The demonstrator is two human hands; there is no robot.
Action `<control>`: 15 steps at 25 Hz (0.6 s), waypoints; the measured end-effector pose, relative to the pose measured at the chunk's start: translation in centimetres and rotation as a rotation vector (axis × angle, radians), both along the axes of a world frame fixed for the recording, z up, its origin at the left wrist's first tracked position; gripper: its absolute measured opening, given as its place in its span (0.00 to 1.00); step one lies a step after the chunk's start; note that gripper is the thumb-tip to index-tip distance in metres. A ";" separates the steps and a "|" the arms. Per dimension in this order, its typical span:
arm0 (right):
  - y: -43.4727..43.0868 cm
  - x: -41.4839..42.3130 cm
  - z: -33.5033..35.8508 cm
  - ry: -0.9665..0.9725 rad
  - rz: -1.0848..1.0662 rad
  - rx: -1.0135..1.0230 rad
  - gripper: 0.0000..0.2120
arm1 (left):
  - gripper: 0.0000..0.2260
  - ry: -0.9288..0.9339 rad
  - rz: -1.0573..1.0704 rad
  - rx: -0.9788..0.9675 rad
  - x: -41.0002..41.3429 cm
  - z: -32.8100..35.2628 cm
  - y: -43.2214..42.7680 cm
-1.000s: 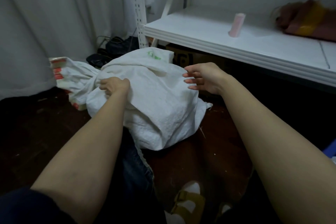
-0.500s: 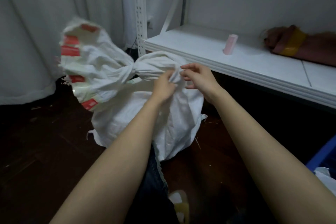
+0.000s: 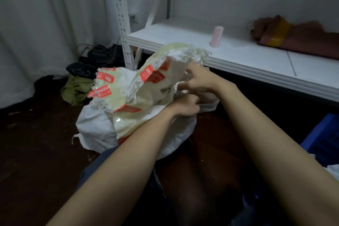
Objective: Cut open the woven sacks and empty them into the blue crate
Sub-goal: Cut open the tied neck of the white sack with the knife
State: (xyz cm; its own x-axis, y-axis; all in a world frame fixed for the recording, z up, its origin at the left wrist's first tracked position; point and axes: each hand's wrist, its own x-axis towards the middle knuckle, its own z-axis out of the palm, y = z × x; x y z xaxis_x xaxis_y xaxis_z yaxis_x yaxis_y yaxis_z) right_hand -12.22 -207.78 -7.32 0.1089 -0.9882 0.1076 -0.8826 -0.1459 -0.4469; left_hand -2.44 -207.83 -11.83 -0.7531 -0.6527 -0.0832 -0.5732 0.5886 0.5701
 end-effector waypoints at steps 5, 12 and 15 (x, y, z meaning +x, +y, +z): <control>-1.0 1.0 -1.6 0.076 -0.037 0.234 0.27 | 0.19 -0.176 -0.109 -0.101 0.5 -0.1 0.5; 1.3 -4.1 -3.9 -0.532 -0.483 -0.052 0.14 | 0.24 -0.162 -0.330 -0.038 -1.8 0.5 0.5; 2.8 -6.7 -3.2 -0.970 -0.692 -0.205 0.17 | 0.20 -0.072 -0.237 -0.128 -2.9 2.3 0.3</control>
